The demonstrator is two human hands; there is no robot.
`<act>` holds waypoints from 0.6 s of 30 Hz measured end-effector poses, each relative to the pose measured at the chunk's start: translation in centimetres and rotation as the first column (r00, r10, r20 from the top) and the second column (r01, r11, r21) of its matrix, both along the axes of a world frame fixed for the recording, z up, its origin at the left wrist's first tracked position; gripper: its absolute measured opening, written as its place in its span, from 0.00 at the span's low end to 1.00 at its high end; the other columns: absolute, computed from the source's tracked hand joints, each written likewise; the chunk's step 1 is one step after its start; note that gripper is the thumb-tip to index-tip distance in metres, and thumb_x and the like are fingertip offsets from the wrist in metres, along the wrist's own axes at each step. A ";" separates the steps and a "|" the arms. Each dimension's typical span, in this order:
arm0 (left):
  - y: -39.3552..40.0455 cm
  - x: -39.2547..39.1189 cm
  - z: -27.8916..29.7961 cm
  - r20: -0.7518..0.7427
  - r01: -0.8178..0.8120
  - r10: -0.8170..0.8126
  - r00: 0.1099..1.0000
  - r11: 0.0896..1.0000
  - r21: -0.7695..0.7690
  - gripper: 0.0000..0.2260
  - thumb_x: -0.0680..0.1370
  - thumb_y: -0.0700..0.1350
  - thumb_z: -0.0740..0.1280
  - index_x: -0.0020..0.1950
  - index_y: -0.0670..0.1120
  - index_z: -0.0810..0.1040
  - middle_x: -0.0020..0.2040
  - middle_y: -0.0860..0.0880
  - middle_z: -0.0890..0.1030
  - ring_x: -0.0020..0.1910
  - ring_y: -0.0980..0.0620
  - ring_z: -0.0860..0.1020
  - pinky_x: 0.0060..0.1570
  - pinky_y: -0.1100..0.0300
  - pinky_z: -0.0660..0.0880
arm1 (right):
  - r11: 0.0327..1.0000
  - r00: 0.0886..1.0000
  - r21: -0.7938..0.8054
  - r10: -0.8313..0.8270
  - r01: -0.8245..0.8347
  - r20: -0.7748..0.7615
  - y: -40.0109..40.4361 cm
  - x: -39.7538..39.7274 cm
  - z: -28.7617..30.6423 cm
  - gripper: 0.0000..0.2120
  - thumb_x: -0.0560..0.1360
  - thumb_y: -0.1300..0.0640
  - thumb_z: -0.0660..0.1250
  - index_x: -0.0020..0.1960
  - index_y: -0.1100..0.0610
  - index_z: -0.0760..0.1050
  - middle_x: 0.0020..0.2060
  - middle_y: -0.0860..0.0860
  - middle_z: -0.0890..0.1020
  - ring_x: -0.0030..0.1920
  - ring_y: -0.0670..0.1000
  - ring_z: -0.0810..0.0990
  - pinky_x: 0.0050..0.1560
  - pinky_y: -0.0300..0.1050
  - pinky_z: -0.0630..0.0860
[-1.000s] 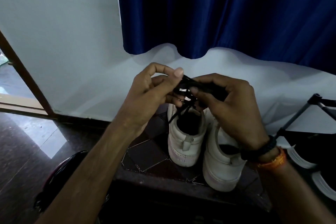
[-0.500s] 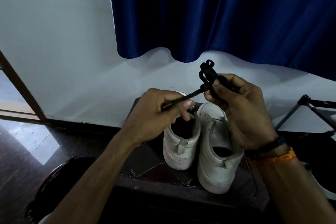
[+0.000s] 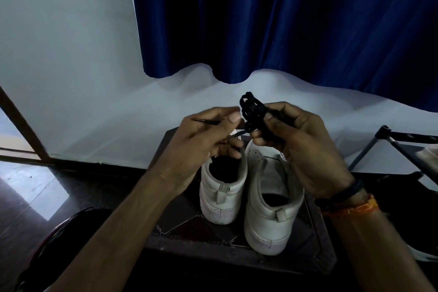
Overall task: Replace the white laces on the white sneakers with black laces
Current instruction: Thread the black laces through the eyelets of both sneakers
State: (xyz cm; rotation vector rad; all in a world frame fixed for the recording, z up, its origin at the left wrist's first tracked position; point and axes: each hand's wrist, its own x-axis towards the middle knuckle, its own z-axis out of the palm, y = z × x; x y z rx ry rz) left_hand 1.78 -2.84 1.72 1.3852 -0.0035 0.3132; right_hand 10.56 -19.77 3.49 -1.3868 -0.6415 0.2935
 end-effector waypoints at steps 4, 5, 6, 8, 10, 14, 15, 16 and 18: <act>-0.5 0.3 -0.3 -0.018 -0.049 0.049 0.999 0.999 -0.001 0.16 0.84 0.46 0.61 0.60 0.36 0.81 0.53 0.40 0.85 0.40 0.45 0.82 0.39 0.57 0.80 | 1.000 0.999 0.012 -0.008 0.008 -0.032 -0.2 0.2 0.4 0.11 0.83 0.66 0.59 0.55 0.61 0.80 0.44 0.58 0.85 0.40 0.53 0.83 0.44 0.41 0.80; -0.5 0.3 -0.3 -0.026 -0.049 0.048 0.998 0.999 -0.016 0.17 0.84 0.47 0.60 0.60 0.36 0.80 0.53 0.40 0.85 0.40 0.45 0.82 0.40 0.57 0.80 | 1.000 0.999 0.019 -0.013 0.014 -0.049 -0.3 0.4 0.4 0.12 0.83 0.66 0.58 0.55 0.61 0.80 0.44 0.58 0.85 0.41 0.54 0.83 0.43 0.42 0.81; -0.5 0.3 -0.2 -0.035 -0.041 0.039 0.999 0.998 -0.044 0.17 0.84 0.48 0.60 0.61 0.36 0.80 0.53 0.39 0.85 0.41 0.45 0.82 0.40 0.57 0.81 | 0.999 0.997 0.028 -0.018 0.020 -0.073 -0.4 0.5 0.5 0.13 0.83 0.66 0.57 0.55 0.61 0.80 0.46 0.59 0.85 0.41 0.54 0.83 0.42 0.41 0.81; -0.3 0.2 -0.1 -0.051 0.005 -0.012 0.999 0.990 -0.138 0.18 0.85 0.49 0.58 0.62 0.37 0.79 0.55 0.38 0.84 0.44 0.45 0.83 0.43 0.56 0.81 | 0.998 0.989 0.042 -0.029 0.036 -0.148 -0.6 0.8 0.7 0.14 0.84 0.65 0.56 0.57 0.60 0.81 0.49 0.59 0.86 0.41 0.54 0.84 0.38 0.41 0.81; -0.2 0.1 0.2 -0.054 0.085 -0.103 0.993 0.959 -0.269 0.20 0.85 0.50 0.57 0.65 0.37 0.78 0.59 0.37 0.83 0.49 0.45 0.83 0.47 0.55 0.81 | 0.998 0.972 0.045 -0.037 0.049 -0.233 -0.7 1.1 0.9 0.15 0.84 0.63 0.56 0.58 0.58 0.81 0.51 0.58 0.86 0.39 0.54 0.84 0.34 0.41 0.80; -0.8 0.1 0.5 -0.018 0.198 -0.232 0.972 0.864 -0.463 0.20 0.85 0.49 0.57 0.66 0.35 0.76 0.60 0.36 0.82 0.58 0.42 0.82 0.54 0.51 0.81 | 0.998 0.957 0.050 0.060 -0.047 -0.283 -0.8 1.4 0.8 0.14 0.82 0.66 0.57 0.62 0.60 0.78 0.51 0.58 0.85 0.41 0.51 0.83 0.36 0.40 0.80; -0.9 0.2 0.4 -0.019 0.193 -0.227 0.974 0.867 -0.460 0.19 0.84 0.47 0.59 0.65 0.34 0.77 0.60 0.36 0.82 0.59 0.42 0.82 0.55 0.52 0.81 | 0.994 0.954 0.059 0.103 -0.090 -0.283 -0.8 1.4 0.8 0.16 0.81 0.68 0.58 0.64 0.59 0.78 0.51 0.57 0.85 0.42 0.51 0.83 0.38 0.40 0.80; -1.1 0.2 0.2 -0.021 0.178 -0.209 0.978 0.878 -0.443 0.17 0.83 0.44 0.61 0.64 0.33 0.77 0.58 0.35 0.82 0.58 0.42 0.82 0.55 0.54 0.81 | 0.990 0.948 0.065 0.142 -0.128 -0.285 -0.7 1.3 0.9 0.18 0.80 0.70 0.58 0.66 0.59 0.77 0.51 0.56 0.85 0.43 0.50 0.83 0.40 0.40 0.81; -1.1 0.4 0.0 -0.021 0.127 -0.147 0.989 0.913 -0.388 0.14 0.79 0.38 0.65 0.60 0.32 0.79 0.55 0.36 0.84 0.56 0.44 0.83 0.55 0.57 0.80 | 0.981 0.933 0.073 0.194 -0.180 -0.302 -0.8 1.3 1.1 0.22 0.76 0.73 0.60 0.66 0.59 0.77 0.49 0.55 0.84 0.44 0.51 0.83 0.41 0.41 0.81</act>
